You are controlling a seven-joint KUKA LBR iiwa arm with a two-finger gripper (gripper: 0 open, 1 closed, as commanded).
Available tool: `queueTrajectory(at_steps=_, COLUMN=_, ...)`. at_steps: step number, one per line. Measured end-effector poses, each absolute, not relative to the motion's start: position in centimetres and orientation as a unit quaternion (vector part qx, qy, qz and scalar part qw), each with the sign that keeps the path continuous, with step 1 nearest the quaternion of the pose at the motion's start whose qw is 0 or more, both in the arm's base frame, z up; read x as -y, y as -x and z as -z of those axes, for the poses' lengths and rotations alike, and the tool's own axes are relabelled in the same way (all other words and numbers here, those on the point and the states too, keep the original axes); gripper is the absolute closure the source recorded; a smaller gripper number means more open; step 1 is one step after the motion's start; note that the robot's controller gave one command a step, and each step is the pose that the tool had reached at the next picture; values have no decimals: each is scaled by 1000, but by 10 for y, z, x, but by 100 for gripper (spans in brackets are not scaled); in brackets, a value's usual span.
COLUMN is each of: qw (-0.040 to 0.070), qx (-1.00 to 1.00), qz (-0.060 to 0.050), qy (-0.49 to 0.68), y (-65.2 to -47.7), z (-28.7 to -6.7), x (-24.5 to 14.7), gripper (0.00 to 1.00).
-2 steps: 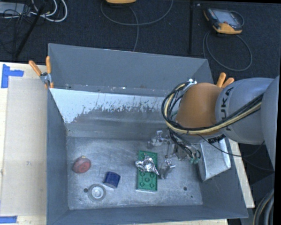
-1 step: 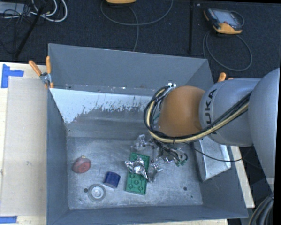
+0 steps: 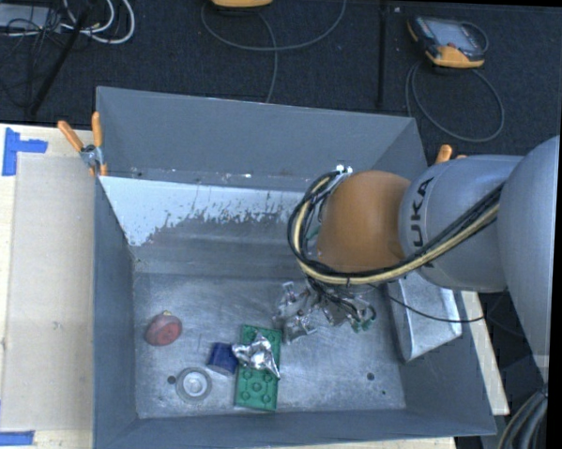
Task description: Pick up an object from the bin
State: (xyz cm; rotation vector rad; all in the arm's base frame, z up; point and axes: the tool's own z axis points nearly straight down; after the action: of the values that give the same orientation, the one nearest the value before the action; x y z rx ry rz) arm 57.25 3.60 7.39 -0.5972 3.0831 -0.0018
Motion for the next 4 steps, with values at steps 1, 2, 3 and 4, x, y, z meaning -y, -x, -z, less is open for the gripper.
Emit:
queueTrajectory(at_steps=1, qw=4, qx=-982, qz=0, qy=190, y=-573, z=-73, x=-37, gripper=0)
queueTrajectory(at_steps=2, qw=8, qx=-960, qz=0, qy=281, y=-519, z=-73, x=-96, gripper=0)
queueTrajectory(at_steps=3, qw=5, qx=-960, qz=1, qy=281, y=-519, z=-74, x=-93, gripper=100)
queueTrajectory(at_steps=4, qw=3, qx=-960, qz=0, qy=281, y=-517, z=-72, x=-94, gripper=0)
